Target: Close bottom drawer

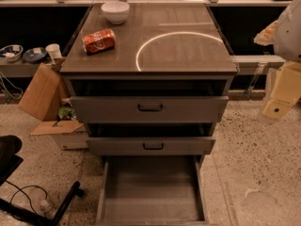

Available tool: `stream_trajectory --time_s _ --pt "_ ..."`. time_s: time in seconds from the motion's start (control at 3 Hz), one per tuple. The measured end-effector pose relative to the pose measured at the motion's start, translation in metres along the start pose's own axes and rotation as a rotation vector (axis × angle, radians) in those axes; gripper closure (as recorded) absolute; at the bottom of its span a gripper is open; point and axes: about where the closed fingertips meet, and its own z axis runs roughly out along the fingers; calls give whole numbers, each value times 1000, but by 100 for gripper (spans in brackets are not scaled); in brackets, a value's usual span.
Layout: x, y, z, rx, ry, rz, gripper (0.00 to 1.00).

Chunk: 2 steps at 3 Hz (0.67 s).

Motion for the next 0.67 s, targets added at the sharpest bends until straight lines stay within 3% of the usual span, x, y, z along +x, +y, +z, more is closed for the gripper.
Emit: stream_trajectory --time_s 0.67 --pt "-6 2 13 12 6 14 0"
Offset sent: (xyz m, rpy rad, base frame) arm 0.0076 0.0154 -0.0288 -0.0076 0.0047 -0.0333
